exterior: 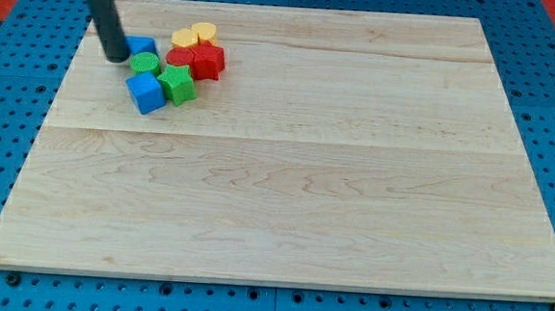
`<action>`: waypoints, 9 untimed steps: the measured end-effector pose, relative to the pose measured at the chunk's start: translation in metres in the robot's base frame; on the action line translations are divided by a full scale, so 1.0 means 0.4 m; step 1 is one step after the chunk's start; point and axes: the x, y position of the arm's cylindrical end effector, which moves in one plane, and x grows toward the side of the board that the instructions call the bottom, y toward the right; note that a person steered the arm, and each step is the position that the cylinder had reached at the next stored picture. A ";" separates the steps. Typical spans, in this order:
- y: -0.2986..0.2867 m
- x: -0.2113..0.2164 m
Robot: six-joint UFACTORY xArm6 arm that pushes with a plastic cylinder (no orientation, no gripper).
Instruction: Push the red star and yellow hexagon into the red circle
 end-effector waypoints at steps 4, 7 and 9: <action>0.235 -0.257; 0.306 -0.019; 0.324 0.047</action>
